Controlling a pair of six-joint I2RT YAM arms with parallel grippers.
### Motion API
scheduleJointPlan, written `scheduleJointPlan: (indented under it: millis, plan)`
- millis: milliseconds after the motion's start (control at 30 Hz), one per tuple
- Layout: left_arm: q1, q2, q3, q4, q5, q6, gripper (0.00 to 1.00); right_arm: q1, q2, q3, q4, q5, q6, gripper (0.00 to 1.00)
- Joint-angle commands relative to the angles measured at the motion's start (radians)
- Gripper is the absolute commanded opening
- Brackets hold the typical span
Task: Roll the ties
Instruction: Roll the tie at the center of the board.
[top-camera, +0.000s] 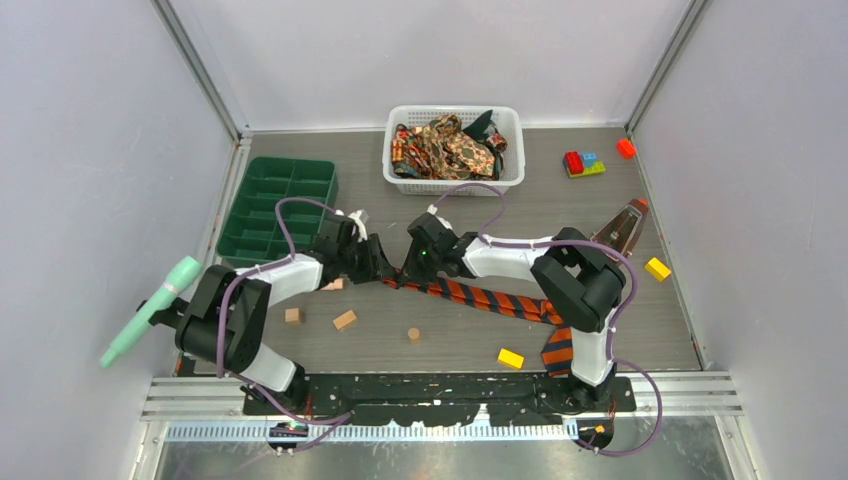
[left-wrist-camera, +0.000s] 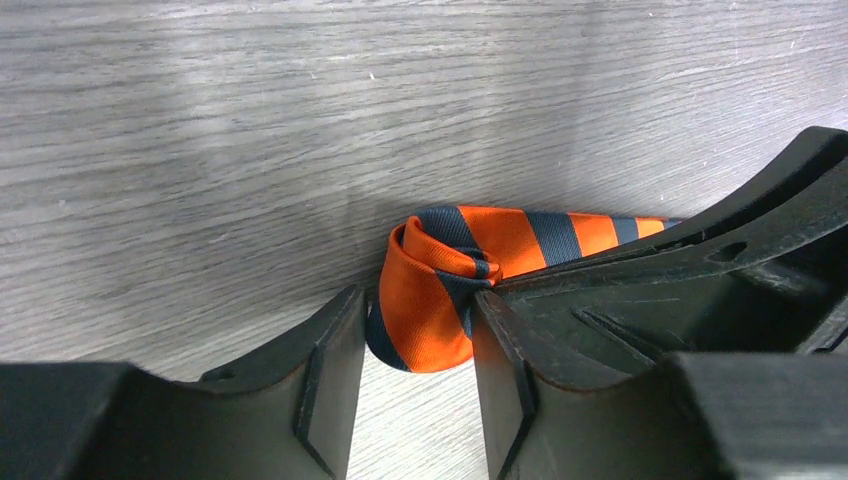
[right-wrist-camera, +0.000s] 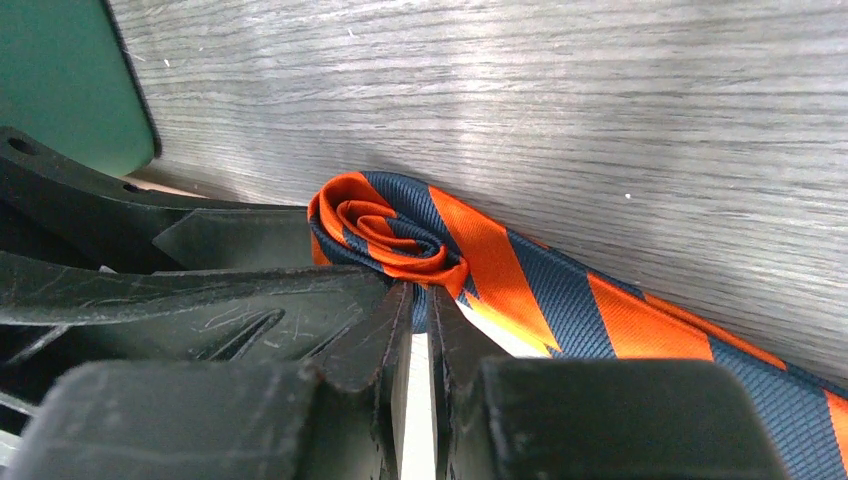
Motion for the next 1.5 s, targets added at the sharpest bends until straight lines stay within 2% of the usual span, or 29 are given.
scheduleJointPlan:
  millis: [0,267,367,467,733,1000,1167,1467]
  plan:
    - [0.005,0.024,-0.022,0.080,0.036,0.002,0.42,0.007,0.023,0.012,-0.002,0.019,-0.008,0.17]
    - [0.004,0.026,-0.034,0.128,0.086,0.000,0.25,0.007,0.024,0.009,0.000,0.010,-0.006,0.17]
    - [0.004,0.015,-0.033,0.139,0.101,-0.003,0.16,0.007,0.009,0.002,0.004,0.005,-0.006,0.17]
    - [0.004,0.002,-0.034,0.139,0.103,-0.003,0.12,0.007,-0.026,-0.017,0.013,0.005,-0.003,0.17]
    - [-0.005,-0.028,-0.025,0.084,0.038,0.016,0.09,0.007,-0.209,-0.069,-0.019,0.037,-0.035,0.29]
    - [-0.044,-0.081,0.011,-0.016,-0.105,0.042,0.08,0.007,-0.337,-0.140,-0.099,0.132,-0.082,0.31]
    - [-0.048,-0.087,0.008,-0.004,-0.105,0.030,0.08,0.004,-0.315,-0.148,-0.137,0.185,-0.113,0.30]
    - [-0.047,-0.092,-0.012,0.064,-0.048,-0.008,0.08,0.004,-0.149,-0.089,-0.131,0.186,-0.147,0.24]
